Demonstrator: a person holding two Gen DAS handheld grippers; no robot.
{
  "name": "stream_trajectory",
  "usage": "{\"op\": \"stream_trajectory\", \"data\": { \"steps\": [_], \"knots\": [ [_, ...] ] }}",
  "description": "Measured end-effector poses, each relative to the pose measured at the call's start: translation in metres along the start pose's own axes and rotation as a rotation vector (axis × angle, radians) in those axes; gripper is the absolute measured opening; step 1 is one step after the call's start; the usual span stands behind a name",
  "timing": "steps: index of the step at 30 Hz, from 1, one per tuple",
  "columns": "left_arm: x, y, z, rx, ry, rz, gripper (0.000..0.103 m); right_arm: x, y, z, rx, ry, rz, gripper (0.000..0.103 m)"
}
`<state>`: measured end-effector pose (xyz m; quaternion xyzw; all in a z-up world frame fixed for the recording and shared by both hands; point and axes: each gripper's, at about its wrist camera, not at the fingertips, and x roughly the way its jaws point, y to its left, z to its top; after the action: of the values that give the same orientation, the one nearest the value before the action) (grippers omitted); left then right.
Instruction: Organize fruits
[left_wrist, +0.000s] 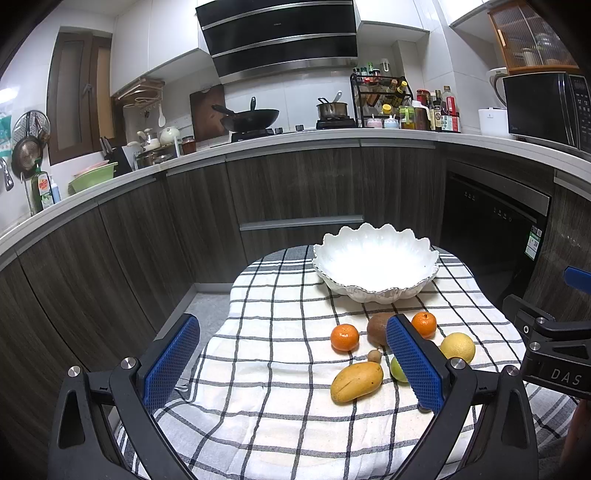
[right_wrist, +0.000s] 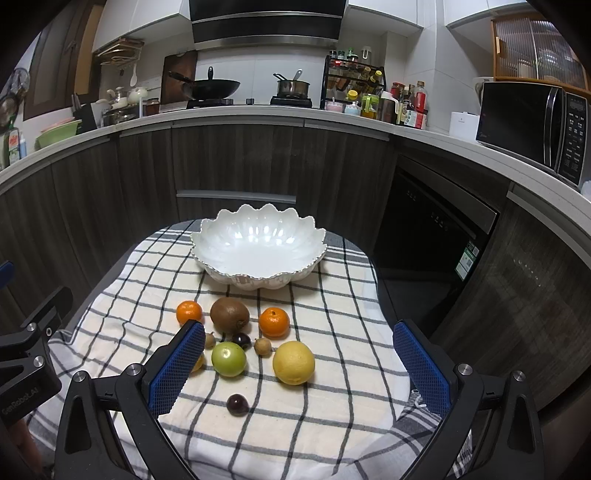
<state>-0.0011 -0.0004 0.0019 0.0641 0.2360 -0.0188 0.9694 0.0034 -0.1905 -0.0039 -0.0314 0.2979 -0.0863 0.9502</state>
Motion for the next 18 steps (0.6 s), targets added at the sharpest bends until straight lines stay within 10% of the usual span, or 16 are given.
{"op": "stream_trajectory", "data": {
  "steps": [18],
  "knots": [
    [0.0024,-0.0005,-0.0022,0.000,0.001,0.001,0.103,-0.0009,-0.0002,0.0004,0.004,0.002,0.003,0.103]
  ]
}}
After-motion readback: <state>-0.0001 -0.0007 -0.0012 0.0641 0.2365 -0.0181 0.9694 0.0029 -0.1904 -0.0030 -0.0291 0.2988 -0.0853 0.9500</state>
